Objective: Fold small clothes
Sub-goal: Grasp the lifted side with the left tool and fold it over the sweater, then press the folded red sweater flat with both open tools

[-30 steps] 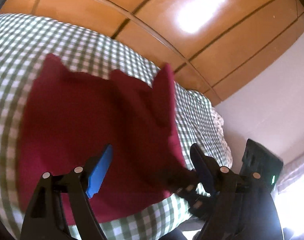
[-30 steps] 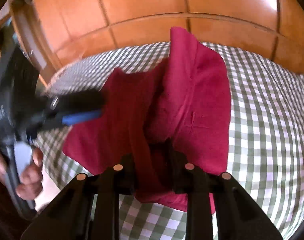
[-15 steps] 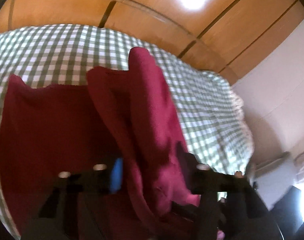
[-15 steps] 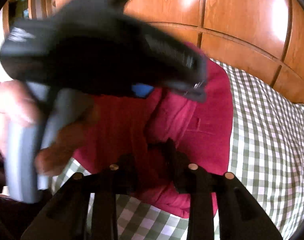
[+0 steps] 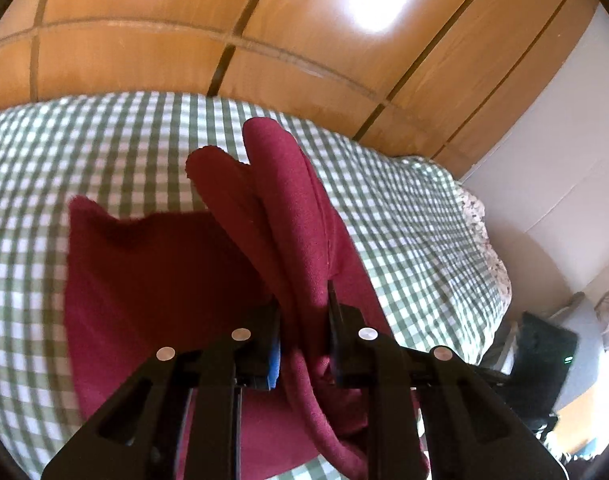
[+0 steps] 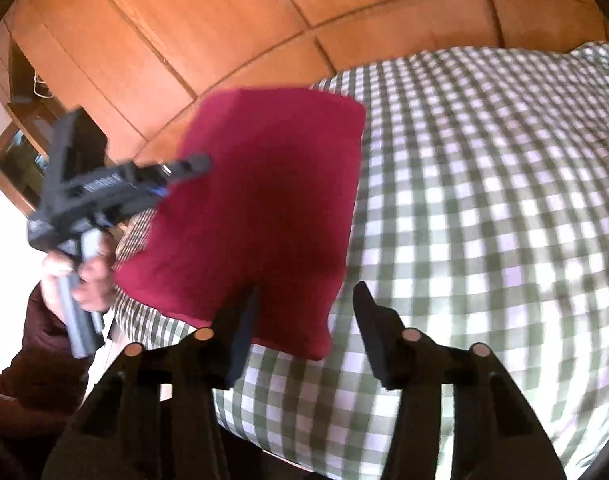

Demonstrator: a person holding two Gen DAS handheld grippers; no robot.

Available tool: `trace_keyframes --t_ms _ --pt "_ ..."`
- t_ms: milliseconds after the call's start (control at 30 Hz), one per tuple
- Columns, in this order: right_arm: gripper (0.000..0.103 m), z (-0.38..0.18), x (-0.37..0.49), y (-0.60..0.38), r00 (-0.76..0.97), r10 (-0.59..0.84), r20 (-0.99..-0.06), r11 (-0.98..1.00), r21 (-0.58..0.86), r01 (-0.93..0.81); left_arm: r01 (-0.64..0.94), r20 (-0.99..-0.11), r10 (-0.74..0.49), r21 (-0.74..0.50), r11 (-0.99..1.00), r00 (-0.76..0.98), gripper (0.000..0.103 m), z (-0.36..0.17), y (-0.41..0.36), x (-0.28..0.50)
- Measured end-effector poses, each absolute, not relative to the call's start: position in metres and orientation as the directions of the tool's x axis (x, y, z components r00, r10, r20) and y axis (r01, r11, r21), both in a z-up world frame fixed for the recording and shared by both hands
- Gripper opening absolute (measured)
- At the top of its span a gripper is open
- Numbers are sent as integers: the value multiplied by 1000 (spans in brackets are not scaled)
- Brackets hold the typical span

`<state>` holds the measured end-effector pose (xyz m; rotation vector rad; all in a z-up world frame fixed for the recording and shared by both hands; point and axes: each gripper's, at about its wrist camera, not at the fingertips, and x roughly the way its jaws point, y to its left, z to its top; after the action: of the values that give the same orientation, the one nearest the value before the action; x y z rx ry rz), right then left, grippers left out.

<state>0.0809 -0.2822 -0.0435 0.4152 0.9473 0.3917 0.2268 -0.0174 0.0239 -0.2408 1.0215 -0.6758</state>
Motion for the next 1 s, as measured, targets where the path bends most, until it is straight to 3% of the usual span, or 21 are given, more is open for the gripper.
trace_keyframes --t_ms 133,200,333,567,633,733,867,1000 --pt "45 -35 91 -231 476 546 -690 835 492 -245 401 -708 -591 -449 799 387 18 37 9 226" --pt "61 -34 98 -210 452 567 -688 823 490 -288 370 -715 -567 -437 819 409 18 37 29 228" --pt "74 -34 106 -171 430 561 -707 824 431 -368 290 -757 -500 -409 865 422 18 18 67 233" --pt "75 -59 122 -130 375 532 -759 832 388 -396 153 -823 -411 -382 911 393 18 -38 107 231" --pt "75 -62 122 -125 374 511 -774 843 368 -392 130 -832 -386 -366 922 398 25 -45 110 230" --pt "75 -56 118 -122 375 502 -779 844 347 -410 82 -842 -294 -290 954 452 45 -38 106 224" --pt "75 -30 99 -144 362 587 -725 798 441 -412 57 -784 -241 -255 965 571 47 -9 113 200" --pt "75 -5 122 -177 453 606 -654 795 502 -340 127 -701 -281 -264 956 656 47 15 107 170"
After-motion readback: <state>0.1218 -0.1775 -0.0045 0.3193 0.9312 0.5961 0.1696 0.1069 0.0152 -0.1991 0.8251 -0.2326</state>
